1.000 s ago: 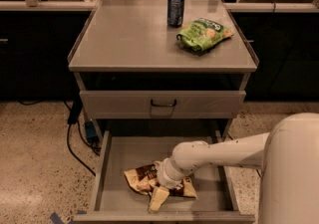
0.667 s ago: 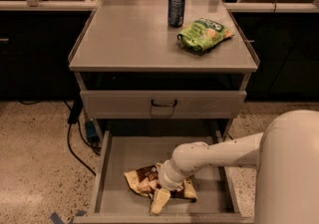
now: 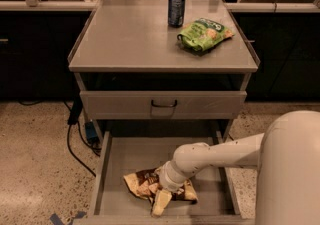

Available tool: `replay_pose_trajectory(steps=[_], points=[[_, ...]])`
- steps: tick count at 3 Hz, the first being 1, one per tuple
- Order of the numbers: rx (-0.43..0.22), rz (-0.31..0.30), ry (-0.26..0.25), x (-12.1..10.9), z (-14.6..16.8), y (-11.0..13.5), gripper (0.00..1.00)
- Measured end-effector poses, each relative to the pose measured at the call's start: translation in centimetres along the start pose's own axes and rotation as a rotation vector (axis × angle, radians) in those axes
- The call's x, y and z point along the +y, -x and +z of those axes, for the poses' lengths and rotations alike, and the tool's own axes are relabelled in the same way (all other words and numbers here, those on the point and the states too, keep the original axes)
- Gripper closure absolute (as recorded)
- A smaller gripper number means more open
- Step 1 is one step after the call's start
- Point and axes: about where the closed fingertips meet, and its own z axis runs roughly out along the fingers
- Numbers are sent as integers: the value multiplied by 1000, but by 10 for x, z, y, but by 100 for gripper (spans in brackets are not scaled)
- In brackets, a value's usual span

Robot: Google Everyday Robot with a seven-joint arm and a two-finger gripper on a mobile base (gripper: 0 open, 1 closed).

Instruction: Pick brown chip bag from middle drawer and place on counter

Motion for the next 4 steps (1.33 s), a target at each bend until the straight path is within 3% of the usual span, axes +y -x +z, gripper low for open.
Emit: replay_pose_trajectory(steps=[3, 4], points=[[0, 0, 0, 0, 0, 0, 95], [0, 0, 0, 0, 0, 0, 100]])
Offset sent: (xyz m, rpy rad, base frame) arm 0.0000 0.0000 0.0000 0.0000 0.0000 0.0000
